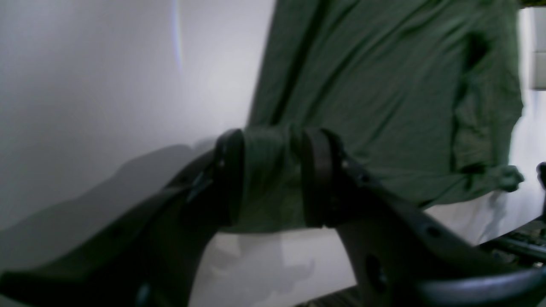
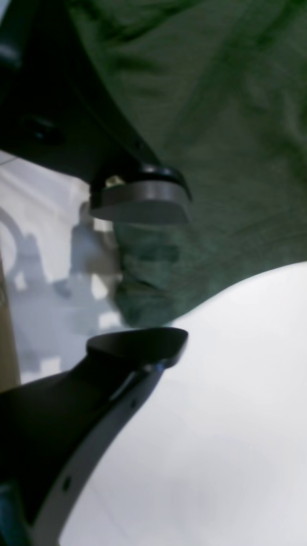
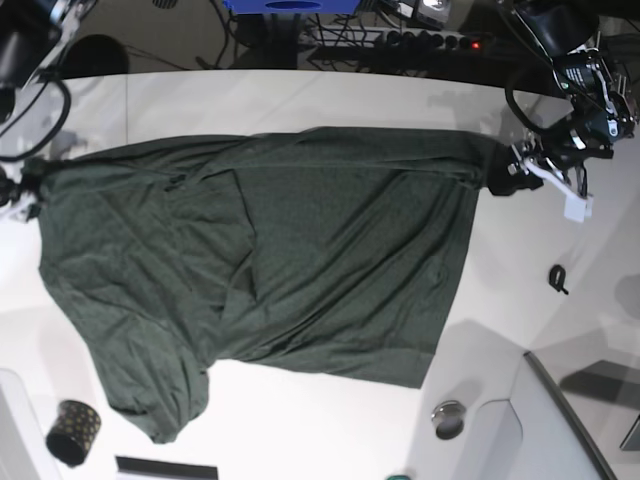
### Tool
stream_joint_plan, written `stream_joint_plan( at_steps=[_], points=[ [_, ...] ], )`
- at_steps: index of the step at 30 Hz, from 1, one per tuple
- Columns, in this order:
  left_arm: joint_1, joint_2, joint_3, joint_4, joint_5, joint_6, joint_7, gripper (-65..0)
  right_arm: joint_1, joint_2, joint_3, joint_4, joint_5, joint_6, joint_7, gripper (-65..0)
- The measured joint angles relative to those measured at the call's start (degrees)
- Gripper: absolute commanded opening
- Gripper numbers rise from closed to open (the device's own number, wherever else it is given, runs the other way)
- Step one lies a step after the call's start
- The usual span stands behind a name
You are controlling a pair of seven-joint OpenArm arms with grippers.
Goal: Layout the t-shirt on the table in an organized manner, then fold the t-shirt properly
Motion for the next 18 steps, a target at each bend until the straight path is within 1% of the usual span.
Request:
stream_joint_plan(
  at_steps=[3,4,6,9,12,13,16,17,18],
  points=[
    [-1.5,0.3,-0.6,-0.1,-1.5,0.0,0.9,-42.1,-3.1,-1.3,-1.3,5.5,-0.3,8.4,-0.1,-29.4],
    [-2.0,0.3,-0.7,-0.1,-1.4,0.0,1.0,-42.1,-4.4,-1.2,-2.7,7.3,0.3,10.4,0.2,-29.4],
    [-3.0,0.3,-0.6,-0.1,-1.9,0.0,0.9,-42.0,-7.5,-1.2,-6.3,9.9,0.7,10.5,1.2,-29.6],
    [-4.2,0.7,-0.7,0.3,-1.8,0.0,0.8,-42.6,-13.5,-1.2,-12.2,14.1,0.0,10.6,1.0,-29.6],
    [-2.8,0.7,-0.9,2.7,-1.7,0.0,0.7,-42.8,-19.1,-1.0,-18.0,19.1,-0.2,10.7,5.0,-29.6],
    [-1.6,0.0,-1.5,3.6,-1.7,-0.1,0.0,-42.8,-20.1,-0.7,-20.6,20.2,-0.4,10.7,6.6,-29.6],
    [4.5,-3.6,-2.9,6.2,3.2,0.0,-4.5,-42.8,-23.1,-0.7,-28.2,22.8,0.0,10.7,11.4,-29.7],
    [7.0,-4.5,-3.0,6.8,3.4,0.0,-4.8,-42.8,-24.1,-1.1,-30.2,23.2,0.2,10.8,12.3,-29.7],
    [9.0,-4.7,-3.0,7.4,3.6,0.4,-4.6,-42.3,-24.4,-1.4,-31.5,23.2,0.2,10.8,13.0,-29.7]
  ],
)
